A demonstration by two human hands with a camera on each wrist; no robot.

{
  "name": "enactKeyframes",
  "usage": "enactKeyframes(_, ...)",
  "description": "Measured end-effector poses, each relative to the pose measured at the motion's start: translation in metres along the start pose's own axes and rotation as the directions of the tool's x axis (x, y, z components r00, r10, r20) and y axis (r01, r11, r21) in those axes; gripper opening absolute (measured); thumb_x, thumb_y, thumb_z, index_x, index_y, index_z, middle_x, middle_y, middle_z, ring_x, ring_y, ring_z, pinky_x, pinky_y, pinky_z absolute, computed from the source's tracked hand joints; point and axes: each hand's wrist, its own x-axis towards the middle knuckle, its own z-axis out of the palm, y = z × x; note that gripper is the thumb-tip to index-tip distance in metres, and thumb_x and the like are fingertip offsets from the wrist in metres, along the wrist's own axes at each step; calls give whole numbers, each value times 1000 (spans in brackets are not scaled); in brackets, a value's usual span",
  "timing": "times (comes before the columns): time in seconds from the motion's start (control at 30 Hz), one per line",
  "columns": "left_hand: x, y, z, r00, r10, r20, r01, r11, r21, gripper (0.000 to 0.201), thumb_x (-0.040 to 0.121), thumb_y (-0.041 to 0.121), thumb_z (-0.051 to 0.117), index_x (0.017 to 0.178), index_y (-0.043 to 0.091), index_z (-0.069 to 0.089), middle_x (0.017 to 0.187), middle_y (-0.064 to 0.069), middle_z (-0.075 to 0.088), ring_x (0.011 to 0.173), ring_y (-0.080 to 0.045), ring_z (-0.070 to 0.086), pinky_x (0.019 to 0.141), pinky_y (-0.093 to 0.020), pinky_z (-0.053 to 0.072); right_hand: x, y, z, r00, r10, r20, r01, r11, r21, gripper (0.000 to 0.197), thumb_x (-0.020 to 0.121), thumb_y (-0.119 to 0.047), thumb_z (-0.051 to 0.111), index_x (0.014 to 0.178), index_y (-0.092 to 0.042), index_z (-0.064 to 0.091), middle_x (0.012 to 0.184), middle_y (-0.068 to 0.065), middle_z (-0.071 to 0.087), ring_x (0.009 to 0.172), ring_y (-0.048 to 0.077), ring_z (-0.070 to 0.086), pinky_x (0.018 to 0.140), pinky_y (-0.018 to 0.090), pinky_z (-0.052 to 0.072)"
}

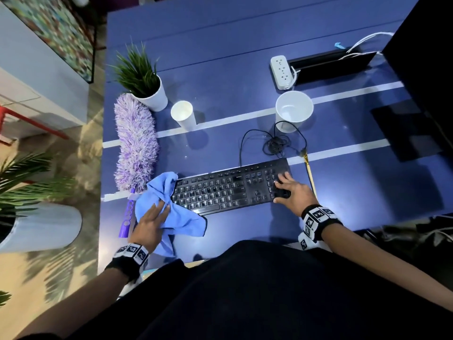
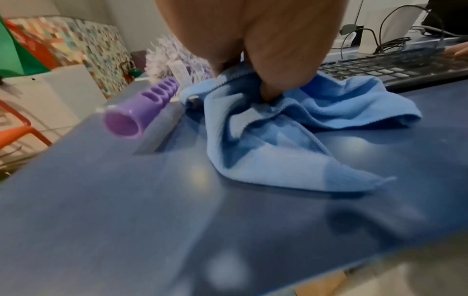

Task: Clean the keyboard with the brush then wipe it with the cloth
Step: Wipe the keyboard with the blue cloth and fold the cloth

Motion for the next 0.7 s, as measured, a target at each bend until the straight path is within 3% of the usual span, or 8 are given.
enactKeyframes(0.07, 3, 10, 3, 992, 114, -53, -114, 993, 19, 76, 73, -8, 41, 145, 15, 37, 163, 7, 16, 149, -24, 19, 116, -48, 30, 1, 3, 1, 1000, -3, -2, 3, 1000, 4, 56, 77, -25, 79, 129, -19, 59, 149, -8, 38, 141, 2, 23, 114, 17, 16)
enactKeyframes(0.13, 17, 30, 7, 983, 175, -47, -174, 984, 24, 82, 67, -5, 33, 147, 15, 32, 163, 19, -1, 151, -12, 1, 121, -40, 17, 1, 5, 1, 1000, -19, 6, 19, 1000, -8, 57, 77, -26, 79, 129, -20, 58, 149, -8, 38, 141, 2, 22, 116, 20, 18)
enactKeyframes(0.2, 41, 62, 5, 965, 260, 40, -261, 964, 38, 85, 60, -1, 36, 145, 7, 37, 164, 13, 5, 151, -19, 10, 119, -39, 23, 1, 6, 1, 999, -32, 17, 32, 999, -22, 57, 77, -26, 78, 130, -19, 58, 149, -8, 38, 142, 2, 22, 116, 20, 17)
enactKeyframes(0.33, 100, 129, 16, 852, 460, 250, -495, 864, 98, 75, 68, 11, 36, 142, 0, 38, 154, -16, 35, 134, -51, 38, 101, -63, 38, 2, 7, 0, 999, -33, 37, 34, 999, -42, 56, 78, -22, 77, 130, -18, 57, 149, -10, 36, 142, 3, 22, 113, 16, 13)
enactKeyframes(0.43, 141, 182, 26, 723, 562, 401, -661, 732, 165, 84, 65, 8, 65, 143, -2, 38, 149, -24, 42, 136, -49, 37, 106, -61, 40, 4, 8, -4, 998, -48, 44, 49, 999, -15, 53, 77, -15, 78, 127, -15, 61, 147, -4, 41, 141, 6, 26, 112, 14, 14)
enactKeyframes(0.5, 161, 217, 29, 677, 544, 496, -699, 686, 202, 94, 53, 10, 79, 140, -5, 45, 147, -24, 44, 135, -47, 41, 110, -53, 38, 4, 12, -7, 997, -64, 35, 63, 997, 43, 52, 76, -6, 74, 125, -16, 62, 144, 0, 45, 138, 9, 32, 111, 15, 21)
enactKeyframes(0.63, 175, 247, 36, 686, 521, 507, -688, 692, 219, 99, 54, 14, 82, 143, -4, 42, 147, -26, 42, 135, -45, 42, 115, -53, 31, 6, 17, -16, 998, -37, 53, 29, 988, 151, 64, 76, 8, 59, 134, -18, 54, 146, 8, 43, 137, 12, 37, 108, 14, 25)
enactKeyframes(0.7, 172, 238, 32, 717, 588, 375, -667, 735, 123, 99, 60, 6, 78, 148, 1, 34, 154, -24, 33, 139, -45, 36, 115, -57, 27, 4, 15, -19, 997, -40, 68, 28, 985, 173, 72, 77, 5, 58, 142, -23, 42, 146, 10, 44, 136, 16, 40, 107, 16, 28)
